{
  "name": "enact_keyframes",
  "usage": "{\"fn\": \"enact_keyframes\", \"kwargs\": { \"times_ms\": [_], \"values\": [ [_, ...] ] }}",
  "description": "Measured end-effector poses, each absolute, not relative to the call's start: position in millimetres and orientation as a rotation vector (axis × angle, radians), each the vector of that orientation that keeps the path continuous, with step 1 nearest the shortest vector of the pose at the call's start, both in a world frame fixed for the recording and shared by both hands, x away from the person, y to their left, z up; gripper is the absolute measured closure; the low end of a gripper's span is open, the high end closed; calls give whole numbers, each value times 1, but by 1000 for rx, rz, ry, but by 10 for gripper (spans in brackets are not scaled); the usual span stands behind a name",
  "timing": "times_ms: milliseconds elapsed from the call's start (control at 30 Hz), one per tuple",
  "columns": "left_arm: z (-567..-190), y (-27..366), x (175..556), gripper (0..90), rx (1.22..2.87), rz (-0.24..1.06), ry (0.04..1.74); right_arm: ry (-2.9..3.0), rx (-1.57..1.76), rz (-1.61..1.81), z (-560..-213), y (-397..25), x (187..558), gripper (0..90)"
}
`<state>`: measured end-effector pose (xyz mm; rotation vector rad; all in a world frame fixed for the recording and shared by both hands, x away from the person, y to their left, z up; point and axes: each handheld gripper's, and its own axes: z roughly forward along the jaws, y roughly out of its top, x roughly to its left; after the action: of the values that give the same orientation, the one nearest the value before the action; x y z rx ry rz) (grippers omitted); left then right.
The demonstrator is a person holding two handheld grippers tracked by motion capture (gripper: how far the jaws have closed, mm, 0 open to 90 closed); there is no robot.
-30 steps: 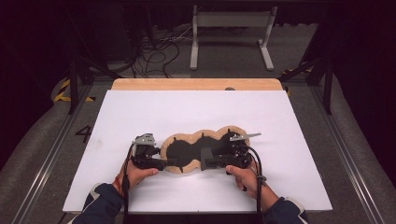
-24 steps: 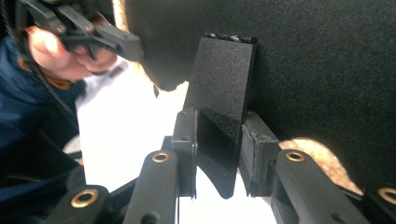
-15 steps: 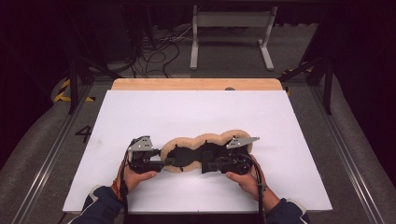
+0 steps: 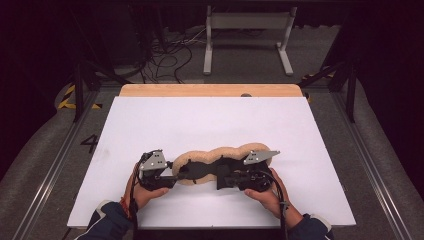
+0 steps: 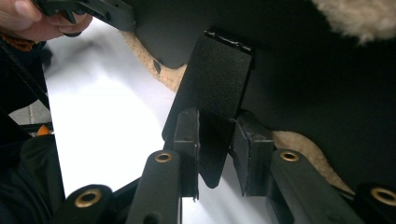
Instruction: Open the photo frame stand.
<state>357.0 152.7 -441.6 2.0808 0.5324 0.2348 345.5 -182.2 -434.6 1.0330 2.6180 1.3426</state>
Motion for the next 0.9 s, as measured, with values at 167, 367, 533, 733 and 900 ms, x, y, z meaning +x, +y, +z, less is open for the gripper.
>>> {"fn": "enact_keyframes", "kwargs": {
  "times_ms": [167,367,533,733,900],
  "values": [
    [-440,152,353,579,2096,250,498,2625,1040,1355,-434,-184,340,728],
    [-439,149,342,585,2126,302,460,2638,1026,1312,-435,-187,331,712],
    [-438,149,338,595,2130,315,439,2635,1011,1296,-434,-194,321,707],
    [-440,151,339,595,2110,289,435,2464,973,1324,-417,-222,306,826],
    [-445,147,339,569,2121,308,452,2337,994,1210,-416,-234,304,900]
  ]
}}
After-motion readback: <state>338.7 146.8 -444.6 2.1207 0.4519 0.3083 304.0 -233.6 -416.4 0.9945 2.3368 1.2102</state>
